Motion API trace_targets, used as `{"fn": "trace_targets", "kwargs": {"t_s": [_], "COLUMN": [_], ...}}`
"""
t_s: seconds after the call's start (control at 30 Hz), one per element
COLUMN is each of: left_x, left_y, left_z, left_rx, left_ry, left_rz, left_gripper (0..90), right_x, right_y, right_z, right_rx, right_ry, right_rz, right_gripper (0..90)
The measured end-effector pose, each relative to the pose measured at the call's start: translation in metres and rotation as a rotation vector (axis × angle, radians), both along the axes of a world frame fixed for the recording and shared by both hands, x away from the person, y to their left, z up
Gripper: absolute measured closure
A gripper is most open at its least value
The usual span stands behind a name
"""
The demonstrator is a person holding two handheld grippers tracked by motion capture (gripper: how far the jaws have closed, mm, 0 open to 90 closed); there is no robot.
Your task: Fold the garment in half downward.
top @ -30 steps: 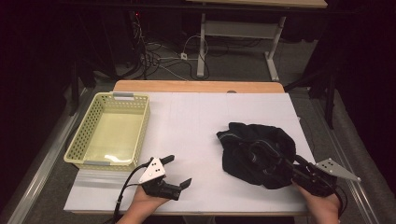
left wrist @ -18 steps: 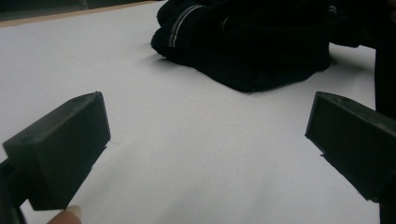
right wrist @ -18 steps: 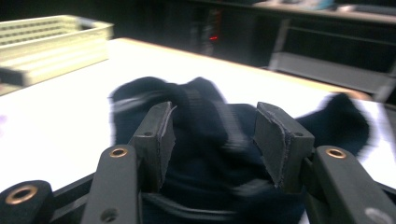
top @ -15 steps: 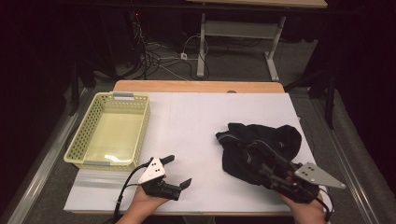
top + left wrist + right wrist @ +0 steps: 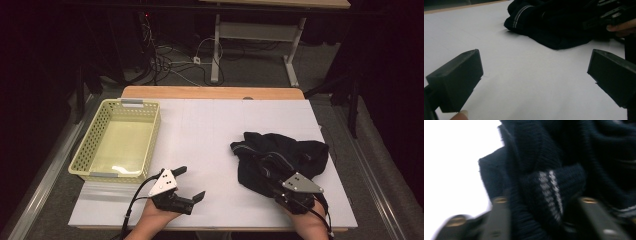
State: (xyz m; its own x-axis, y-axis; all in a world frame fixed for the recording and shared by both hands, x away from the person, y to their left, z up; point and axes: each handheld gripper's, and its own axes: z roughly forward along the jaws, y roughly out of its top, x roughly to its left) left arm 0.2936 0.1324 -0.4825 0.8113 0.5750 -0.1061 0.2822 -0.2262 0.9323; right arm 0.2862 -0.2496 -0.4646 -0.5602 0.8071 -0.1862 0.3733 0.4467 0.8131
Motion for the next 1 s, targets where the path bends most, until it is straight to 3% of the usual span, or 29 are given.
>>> {"fn": "trace_targets", "kwargs": {"t_s": [0.1,0.2,0.27,0.33,0.43,0.5,0.57,0.7,0.77,0.8,0.87,0.97,1.0], "left_x": [0.002,0.006,0.007,0.01,0.019,0.026,0.034,0.045,0.044,0.042,0.041,0.039,0.037], "left_y": [0.0,-0.006,-0.017,-0.035,-0.064,-0.083,-0.101,-0.138,-0.154,-0.159,-0.16,-0.158,-0.158], "left_z": [0.001,0.003,0.007,0.011,0.013,0.015,0.014,0.006,0.004,0.004,0.004,0.005,0.005], "left_rx": [-0.003,0.036,0.062,0.102,0.148,0.177,0.186,0.273,0.393,0.426,0.421,0.423,0.433], "left_ry": [0.02,0.074,0.084,0.087,0.138,0.139,0.163,0.215,0.211,0.179,0.161,0.153,0.143], "left_rz": [0.009,0.024,0.02,-0.003,-0.053,-0.073,-0.087,-0.128,-0.149,-0.147,-0.185,-0.199,-0.202], "left_gripper": [0.9,0.9,0.9,3.2,5.1,7.1,15.0,20.7,31.0,34.2,48.7,73.8,78.2], "right_x": [-0.006,-0.021,-0.03,-0.036,-0.037,-0.034,-0.031,-0.028,-0.027,-0.026,-0.025,-0.023,-0.022], "right_y": [-0.001,0.003,0.001,-0.007,-0.023,-0.036,-0.049,-0.07,-0.076,-0.078,-0.082,-0.081,-0.08], "right_z": [0.004,0.014,0.025,0.032,0.036,0.035,0.032,0.026,0.024,0.022,0.019,0.018,0.018], "right_rx": [0.063,0.091,0.106,0.13,0.12,0.147,0.161,0.197,0.206,0.213,0.231,0.25,0.257], "right_ry": [0.006,-0.04,-0.092,-0.139,-0.187,-0.18,-0.175,-0.154,-0.15,-0.143,-0.131,-0.114,-0.108], "right_rz": [0.055,0.104,0.103,0.071,0.017,-0.014,-0.047,-0.097,-0.115,-0.122,-0.133,-0.132,-0.129], "right_gripper": [73.9,74.3,74.2,74.1,74.0,73.8,73.6,73.3,73.1,72.9,72.2,68.4,64.3]}}
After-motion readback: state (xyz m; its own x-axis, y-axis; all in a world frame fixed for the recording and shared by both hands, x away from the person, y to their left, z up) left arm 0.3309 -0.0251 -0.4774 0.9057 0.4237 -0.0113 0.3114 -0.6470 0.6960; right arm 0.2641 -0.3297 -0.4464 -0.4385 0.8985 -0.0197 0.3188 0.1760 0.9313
